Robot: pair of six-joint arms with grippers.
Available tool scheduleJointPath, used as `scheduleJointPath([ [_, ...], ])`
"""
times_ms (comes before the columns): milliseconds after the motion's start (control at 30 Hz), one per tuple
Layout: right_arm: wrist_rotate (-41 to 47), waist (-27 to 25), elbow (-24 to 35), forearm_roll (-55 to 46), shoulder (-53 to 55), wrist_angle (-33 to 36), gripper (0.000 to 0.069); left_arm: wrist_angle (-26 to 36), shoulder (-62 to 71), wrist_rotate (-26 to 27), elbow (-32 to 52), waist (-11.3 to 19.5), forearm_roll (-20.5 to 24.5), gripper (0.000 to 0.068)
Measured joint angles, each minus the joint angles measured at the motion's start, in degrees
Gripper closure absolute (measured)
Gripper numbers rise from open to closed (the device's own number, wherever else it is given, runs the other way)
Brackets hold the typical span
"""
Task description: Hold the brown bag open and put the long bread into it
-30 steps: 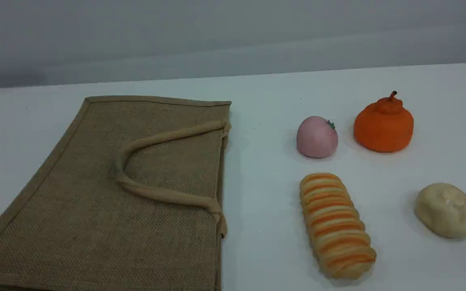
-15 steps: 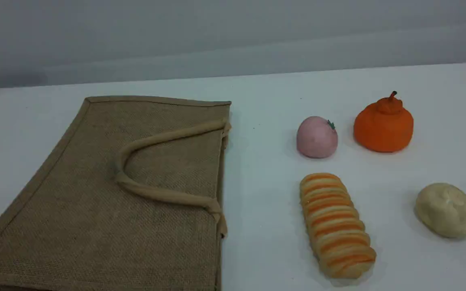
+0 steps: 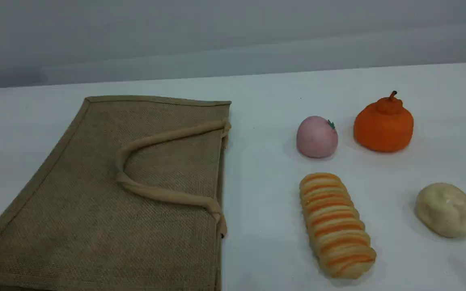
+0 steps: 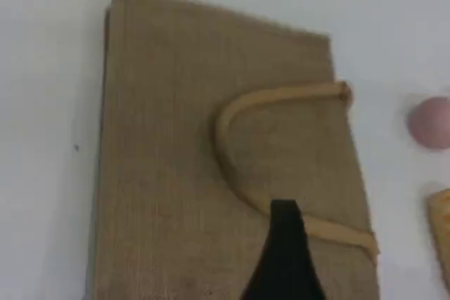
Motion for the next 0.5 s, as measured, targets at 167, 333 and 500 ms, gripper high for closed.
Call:
scheduleJointPath([
  [167,-10.35,0.05,0.0,13.31,13.53,0.29,0.0319,-6.26,14.19,0.16,-0.04,-1.09,-0.88,0.0183],
  [333,-20.61,0.05,0.0,27.3,23.94,-1.48,0.0319,-12.55,25.93,0.16,-2.73,-5.34,-0.84,0.0183],
  [500,-30.81,0.05,0.0,38.83,31.08,-4.23,0.0319,-14.78,35.65,-1.39,-7.85,-6.49,-0.72,0.0183],
])
